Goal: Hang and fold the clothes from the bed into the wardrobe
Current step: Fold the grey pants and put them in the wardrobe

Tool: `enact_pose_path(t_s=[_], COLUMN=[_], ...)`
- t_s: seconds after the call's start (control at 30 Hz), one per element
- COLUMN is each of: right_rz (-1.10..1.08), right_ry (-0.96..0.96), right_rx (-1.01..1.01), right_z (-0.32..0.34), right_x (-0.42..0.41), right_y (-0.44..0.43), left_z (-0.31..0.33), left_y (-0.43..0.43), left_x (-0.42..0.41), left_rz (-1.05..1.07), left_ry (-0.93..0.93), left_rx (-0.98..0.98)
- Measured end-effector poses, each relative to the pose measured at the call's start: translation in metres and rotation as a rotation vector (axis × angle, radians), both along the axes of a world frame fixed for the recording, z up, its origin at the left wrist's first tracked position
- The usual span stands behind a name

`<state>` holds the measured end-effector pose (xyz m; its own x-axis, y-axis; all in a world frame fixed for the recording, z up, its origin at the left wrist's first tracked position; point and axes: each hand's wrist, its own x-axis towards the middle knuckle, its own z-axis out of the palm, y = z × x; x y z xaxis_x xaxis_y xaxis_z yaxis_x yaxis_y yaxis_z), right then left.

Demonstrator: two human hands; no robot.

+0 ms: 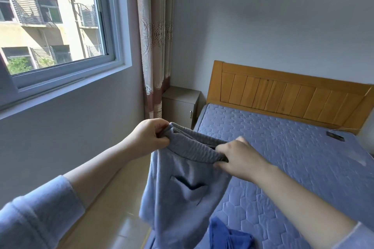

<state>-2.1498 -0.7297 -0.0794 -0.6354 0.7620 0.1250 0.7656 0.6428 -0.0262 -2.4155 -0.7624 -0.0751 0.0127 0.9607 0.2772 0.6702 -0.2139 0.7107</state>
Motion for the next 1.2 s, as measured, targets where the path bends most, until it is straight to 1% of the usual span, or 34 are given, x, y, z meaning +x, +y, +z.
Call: enact_pose_path(t_s=[0.07, 0.13, 0.2, 0.27, 0.33, 0.37, 0.43, 0.47, 0.5, 0.6, 0.63, 0.7, 0.77, 0.83, 0.93, 1.0, 1.07, 1.13, 1.2], right_rz=[0.031, 0.041, 0.005, -0.062, -0.139, -0.17, -0.22, -0.246, -0.263, -0.261, -0.245, -0.216, -0.172, -0.12, -0.061, -0.013, 0.023, 0.028, 0.036], right_ry=[0.081, 0.211, 0.285, 0.305, 0.266, 0.248, 0.292, 0.333, 0.401, 0.751, 0.854, 1.021, 1.162, 1.189, 1.064, 0.977, 0.921, 0.907, 0.915], right_rx=[0.14, 0.244, 0.319, 0.369, 0.417, 0.453, 0.476, 0.42, 0.298, -0.236, -0.363, -0.504, -0.594, -0.617, -0.568, -0.538, -0.497, -0.453, -0.424], right_z=[0.0, -0.001, -0.003, -0.005, -0.006, -0.005, -0.005, -0.005, -0.007, -0.01, -0.011, -0.016, -0.016, -0.012, -0.001, 0.007, 0.015, 0.023, 0.028], right_x=[0.002, 0.005, 0.006, 0.006, 0.007, 0.008, 0.014, 0.017, 0.021, 0.031, 0.033, 0.03, 0.019, 0.006, -0.011, -0.023, -0.035, -0.041, -0.041], right_y=[0.003, 0.006, 0.006, 0.009, 0.014, 0.017, 0.021, 0.023, 0.024, 0.025, 0.023, 0.019, 0.014, 0.009, 0.004, -0.001, -0.005, -0.006, -0.005], left_z=[-0.002, -0.003, -0.003, -0.001, 0.005, 0.008, 0.013, 0.015, 0.018, 0.024, 0.026, 0.029, 0.029, 0.032, 0.038, 0.039, 0.035, 0.028, 0.023], left_y=[-0.001, -0.003, -0.005, -0.004, -0.003, -0.003, -0.003, -0.003, -0.002, 0.002, 0.003, 0.006, 0.01, 0.01, 0.007, 0.003, 0.001, 0.002, 0.006], left_x=[-0.004, -0.005, -0.002, 0.005, 0.013, 0.017, 0.024, 0.026, 0.026, 0.018, 0.015, 0.007, -0.002, -0.01, -0.013, -0.001, 0.016, 0.029, 0.033], left_rz=[0.012, -0.011, -0.041, -0.064, -0.102, -0.123, -0.166, -0.175, -0.17, -0.112, -0.096, -0.071, -0.032, -0.022, -0.105, -0.159, -0.181, -0.189, -0.186], left_ry=[0.062, 0.052, 0.035, 0.019, 0.013, 0.027, 0.09, 0.113, 0.119, 0.112, 0.105, 0.119, 0.225, 0.311, 0.311, 0.38, 0.436, 0.413, 0.338], left_rx=[0.014, 0.012, 0.018, 0.025, 0.045, 0.057, 0.087, 0.098, 0.103, 0.107, 0.088, 0.05, -0.02, -0.147, -0.291, -0.269, -0.188, -0.128, -0.116])
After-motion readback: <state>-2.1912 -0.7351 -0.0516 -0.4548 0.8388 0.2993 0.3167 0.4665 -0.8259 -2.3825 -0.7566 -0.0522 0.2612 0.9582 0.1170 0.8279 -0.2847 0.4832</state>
